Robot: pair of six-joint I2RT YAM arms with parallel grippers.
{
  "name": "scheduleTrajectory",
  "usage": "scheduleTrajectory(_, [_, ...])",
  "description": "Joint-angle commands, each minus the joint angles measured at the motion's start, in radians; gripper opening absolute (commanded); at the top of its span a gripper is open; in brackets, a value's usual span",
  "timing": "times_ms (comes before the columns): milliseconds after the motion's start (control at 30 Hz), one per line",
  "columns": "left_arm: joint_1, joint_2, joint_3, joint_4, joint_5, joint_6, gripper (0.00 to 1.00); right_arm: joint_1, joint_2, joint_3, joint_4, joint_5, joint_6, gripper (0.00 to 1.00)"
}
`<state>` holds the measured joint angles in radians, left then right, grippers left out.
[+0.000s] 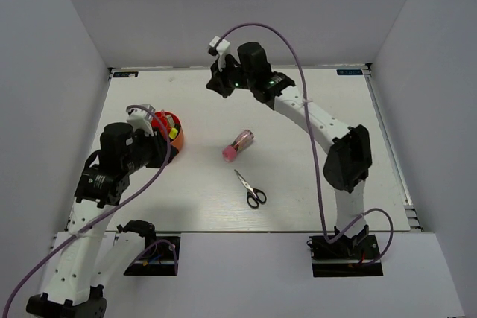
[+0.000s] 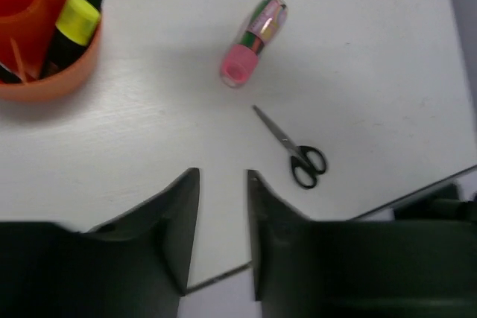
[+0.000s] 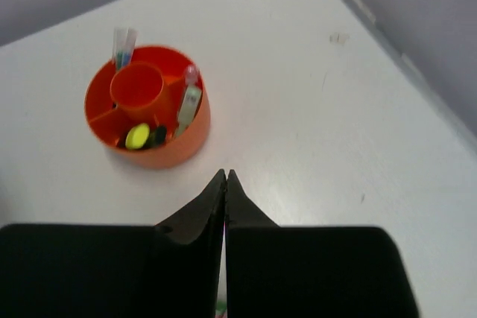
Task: Sort the stationery into containers
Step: Place the stationery in the storage box.
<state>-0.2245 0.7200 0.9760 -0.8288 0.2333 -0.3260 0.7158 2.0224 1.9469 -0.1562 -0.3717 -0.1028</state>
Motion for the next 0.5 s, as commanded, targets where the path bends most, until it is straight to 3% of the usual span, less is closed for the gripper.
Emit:
scheduleTrajectory(0, [0.001,0.027,0.01,-0.013,0.109,-0.042,0.48,-0.012,-0.14,-0.127,-0.31,0.043,-0.061,0.04])
scheduleTrajectory(100, [-0.001,0.05,-0.003,0.002,0.126,-0.054,0.77,-0.038,-0.211,-0.23,-0.451,0.005,-0.125,0.66])
scheduleTrajectory(133, [-0.001,0.07,-0.008,0.003,0.135,-0.056,0.81,-0.051,-0.268,-0.255,-0.471,-0.021,-0.145,0.72])
scheduleTrajectory(267, [-0.001,0.128,-0.01,0.026,0.175,-0.05,0.87,-0.081,-0.404,-0.461,-0.494,-0.021,-0.173,0.74])
scheduleTrajectory(333, [0.001,0.171,-0.005,0.04,0.179,-0.045,0.87,-0.095,-0.491,-0.546,-0.485,-0.03,-0.186,0.69])
scheduleTrajectory(433, [-0.004,0.211,0.01,0.054,0.189,-0.027,0.82,-0.108,-0.592,-0.713,-0.45,-0.047,-0.184,0.53])
scheduleTrajectory(467, [-0.001,0.245,0.027,0.06,0.196,-0.018,0.79,-0.117,-0.611,-0.741,-0.444,-0.059,-0.186,0.43])
